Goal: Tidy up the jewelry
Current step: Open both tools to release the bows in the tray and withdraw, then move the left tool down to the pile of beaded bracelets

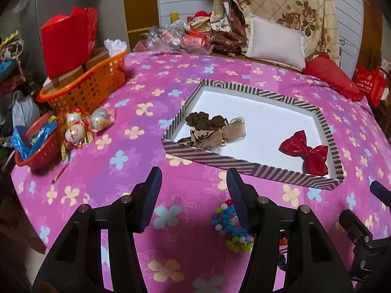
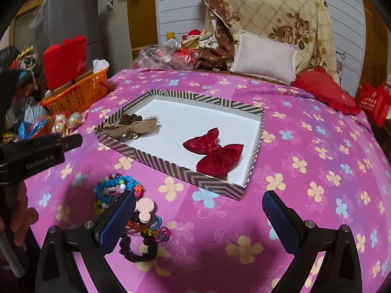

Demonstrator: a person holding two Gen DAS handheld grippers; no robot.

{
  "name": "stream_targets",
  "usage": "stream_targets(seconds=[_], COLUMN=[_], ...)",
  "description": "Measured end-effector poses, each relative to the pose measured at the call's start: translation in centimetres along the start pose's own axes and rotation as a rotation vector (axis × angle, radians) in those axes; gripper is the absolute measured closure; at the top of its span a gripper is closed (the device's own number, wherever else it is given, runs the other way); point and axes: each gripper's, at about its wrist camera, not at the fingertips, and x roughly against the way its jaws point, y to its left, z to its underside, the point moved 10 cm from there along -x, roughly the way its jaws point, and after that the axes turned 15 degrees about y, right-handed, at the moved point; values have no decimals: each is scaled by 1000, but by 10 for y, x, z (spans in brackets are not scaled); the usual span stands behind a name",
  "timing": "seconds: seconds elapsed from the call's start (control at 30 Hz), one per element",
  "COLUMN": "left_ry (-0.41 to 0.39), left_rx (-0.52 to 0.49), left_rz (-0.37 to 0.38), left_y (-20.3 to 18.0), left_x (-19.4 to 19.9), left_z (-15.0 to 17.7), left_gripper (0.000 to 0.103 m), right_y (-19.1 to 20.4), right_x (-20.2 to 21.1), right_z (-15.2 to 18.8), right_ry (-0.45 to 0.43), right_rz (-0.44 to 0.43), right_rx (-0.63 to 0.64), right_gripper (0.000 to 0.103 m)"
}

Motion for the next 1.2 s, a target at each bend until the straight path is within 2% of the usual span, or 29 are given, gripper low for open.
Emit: stream_targets(seconds=[0.23,0.53,0.77,1.03,1.2], left_ry=[16,34,38,77,130], left_rx=[5,33,23,14,29], left_rz=[7,4,-3,26,69], left_y=[6,14,12,13,18], left_x=[-8,-15,-17,-26,-36], left_z=[2,0,2,9,15], left_gripper=[48,48,48,48,48], right_y=[7,18,18,-4,-17], right_x=[3,-5,0,-6,-4], right_z=[-3,3,3,10,13], right_ry=[-26,1,-12,37,36], right_rz=[39,-16,-47,-68,-120], right_rx=[41,69,58,-10,-77], right_gripper=[1,1,1,1,1])
